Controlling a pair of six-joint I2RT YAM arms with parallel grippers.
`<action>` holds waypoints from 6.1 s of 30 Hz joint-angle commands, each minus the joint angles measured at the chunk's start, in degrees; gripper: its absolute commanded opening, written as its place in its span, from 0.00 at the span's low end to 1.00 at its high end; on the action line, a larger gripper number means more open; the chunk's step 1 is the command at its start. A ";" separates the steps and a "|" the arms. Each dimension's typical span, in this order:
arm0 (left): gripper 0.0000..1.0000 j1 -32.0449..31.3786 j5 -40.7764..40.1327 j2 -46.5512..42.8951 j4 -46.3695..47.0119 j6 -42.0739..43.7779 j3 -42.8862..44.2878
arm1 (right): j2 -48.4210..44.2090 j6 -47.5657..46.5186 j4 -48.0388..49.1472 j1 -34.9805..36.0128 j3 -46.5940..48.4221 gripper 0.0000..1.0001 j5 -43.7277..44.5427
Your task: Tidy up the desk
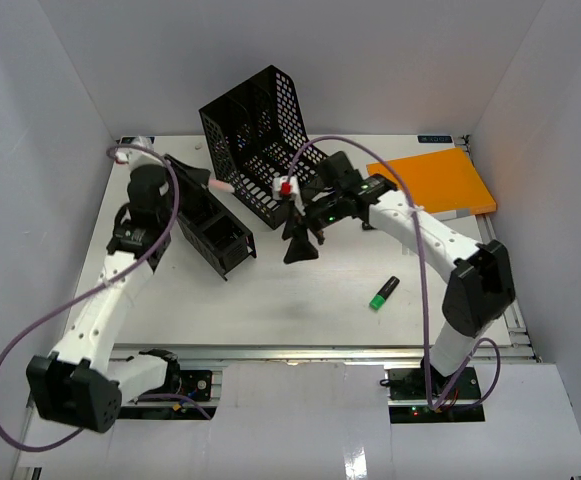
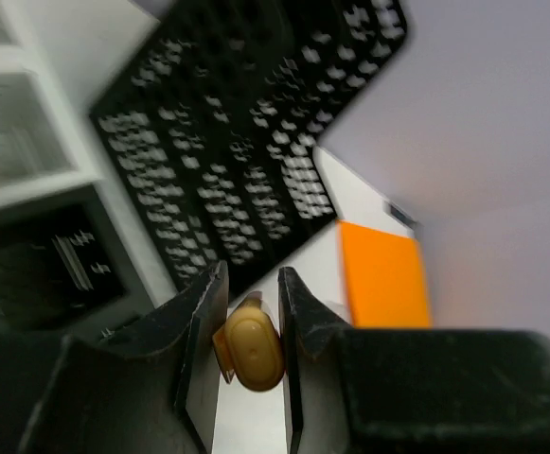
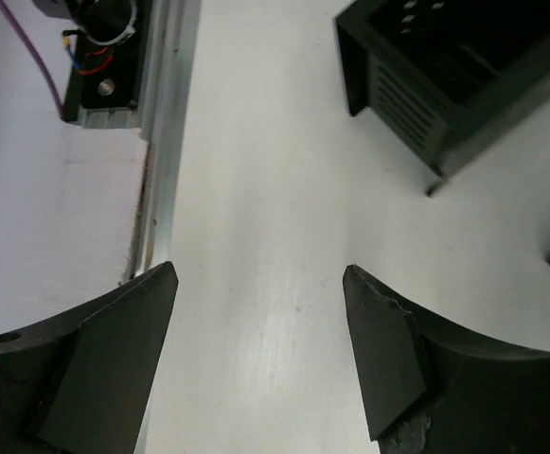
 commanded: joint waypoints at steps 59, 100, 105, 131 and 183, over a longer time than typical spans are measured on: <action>0.94 23.39 31.77 -8.17 3.82 12.12 -8.71 | -10.19 -75.83 -13.13 -17.84 -36.82 0.61 35.88; 0.96 23.38 6.97 -32.87 -22.43 9.27 -5.24 | 37.87 34.63 62.48 8.23 45.19 0.08 22.38; 0.95 23.38 6.43 -33.77 -21.59 9.89 -7.07 | 44.49 35.93 74.95 9.48 46.41 0.08 29.27; 0.95 22.59 24.55 -35.54 -11.21 11.24 -16.28 | 43.99 31.52 85.60 10.03 41.58 0.94 29.35; 0.86 -28.83 5.45 -17.13 -2.16 9.47 -16.19 | 23.77 -66.98 -18.27 -32.81 10.61 0.78 32.47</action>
